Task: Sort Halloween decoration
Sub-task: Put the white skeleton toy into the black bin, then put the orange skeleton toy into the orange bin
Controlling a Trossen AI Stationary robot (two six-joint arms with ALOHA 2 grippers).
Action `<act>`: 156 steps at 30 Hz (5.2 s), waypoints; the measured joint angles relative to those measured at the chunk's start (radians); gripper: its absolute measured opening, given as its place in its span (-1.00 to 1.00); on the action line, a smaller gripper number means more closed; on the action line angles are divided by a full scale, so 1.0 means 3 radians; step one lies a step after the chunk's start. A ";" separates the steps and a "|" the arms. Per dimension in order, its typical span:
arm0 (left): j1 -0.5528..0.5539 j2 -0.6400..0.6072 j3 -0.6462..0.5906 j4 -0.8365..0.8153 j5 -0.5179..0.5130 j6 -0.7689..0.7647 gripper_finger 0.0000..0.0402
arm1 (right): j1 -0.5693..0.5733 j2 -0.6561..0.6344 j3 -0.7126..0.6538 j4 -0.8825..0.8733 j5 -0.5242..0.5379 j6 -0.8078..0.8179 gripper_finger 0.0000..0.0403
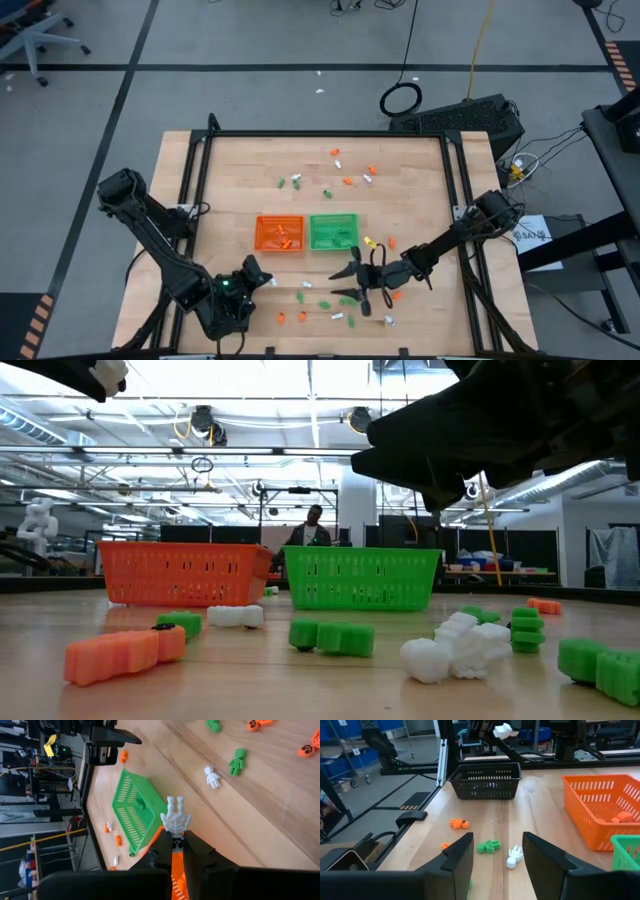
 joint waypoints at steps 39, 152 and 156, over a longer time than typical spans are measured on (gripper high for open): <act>-0.0468 -0.0001 0.0001 0.0041 0.1223 -0.3198 -0.92 | -0.0011 0.0000 0.0000 -0.0005 0.0009 -0.0001 -0.24; 0.0710 -0.0930 -0.0858 0.1481 0.0010 -0.1568 -0.70 | -0.2276 -0.0911 0.0810 -0.3612 -0.0625 -0.0588 -0.97; 0.0710 -0.0928 -0.0858 0.1480 0.0010 -0.1581 -0.70 | -0.2062 -0.1038 0.0810 -0.3462 -0.0627 -0.0612 -0.97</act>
